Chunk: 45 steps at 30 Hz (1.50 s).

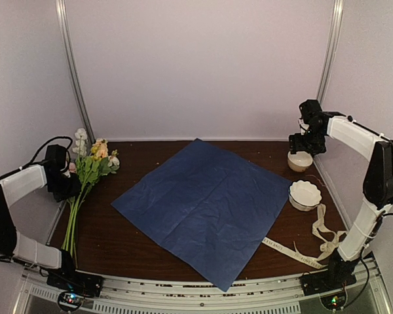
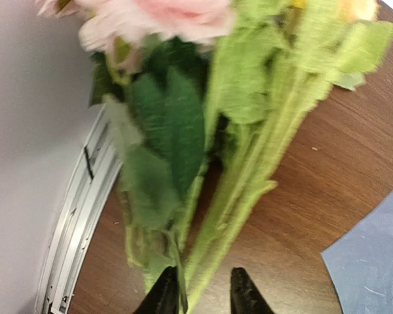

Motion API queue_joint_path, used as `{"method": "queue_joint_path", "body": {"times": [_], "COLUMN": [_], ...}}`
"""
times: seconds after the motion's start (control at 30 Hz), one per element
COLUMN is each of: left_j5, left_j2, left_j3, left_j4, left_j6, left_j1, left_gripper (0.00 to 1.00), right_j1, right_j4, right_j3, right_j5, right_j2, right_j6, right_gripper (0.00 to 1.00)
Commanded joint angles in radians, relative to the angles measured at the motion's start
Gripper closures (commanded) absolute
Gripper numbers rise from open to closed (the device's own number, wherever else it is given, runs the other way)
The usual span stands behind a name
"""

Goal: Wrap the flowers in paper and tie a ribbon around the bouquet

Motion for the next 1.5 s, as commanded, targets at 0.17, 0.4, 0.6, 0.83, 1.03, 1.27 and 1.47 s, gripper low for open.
{"method": "queue_joint_path", "body": {"times": [0.17, 0.4, 0.6, 0.83, 1.03, 1.27, 1.47], "left_j5": [-0.136, -0.17, -0.164, -0.269, -0.238, -0.244, -0.202], "left_j2": [0.151, 0.261, 0.284, 0.424, 0.481, 0.509, 0.509], "left_j3": [0.193, 0.276, 0.287, 0.388, 0.411, 0.436, 0.437], "left_j4": [-0.091, -0.109, -0.098, -0.17, -0.154, -0.156, -0.154], "left_j6": [0.095, 0.098, 0.112, 0.15, 0.148, 0.161, 0.161], "left_j1": [-0.043, -0.043, -0.044, -0.042, -0.043, -0.042, -0.043], "left_gripper": [0.65, 0.76, 0.76, 0.71, 0.73, 0.72, 0.92], "right_j1": [0.015, 0.017, 0.018, 0.02, 0.02, 0.023, 0.027], "right_j4": [-0.011, -0.014, -0.017, -0.025, -0.031, -0.035, -0.041], "right_j3": [-0.003, -0.002, 0.0, 0.003, 0.005, 0.007, 0.012], "right_j5": [-0.034, -0.035, -0.035, -0.037, -0.03, -0.037, -0.037], "right_j2": [-0.018, -0.011, -0.003, -0.002, -0.001, 0.005, 0.005], "right_j6": [-0.017, -0.025, -0.028, -0.036, -0.042, -0.044, -0.047], "right_gripper": [0.1, 0.11, 0.11, 0.11, 0.11, 0.11, 0.11]}}
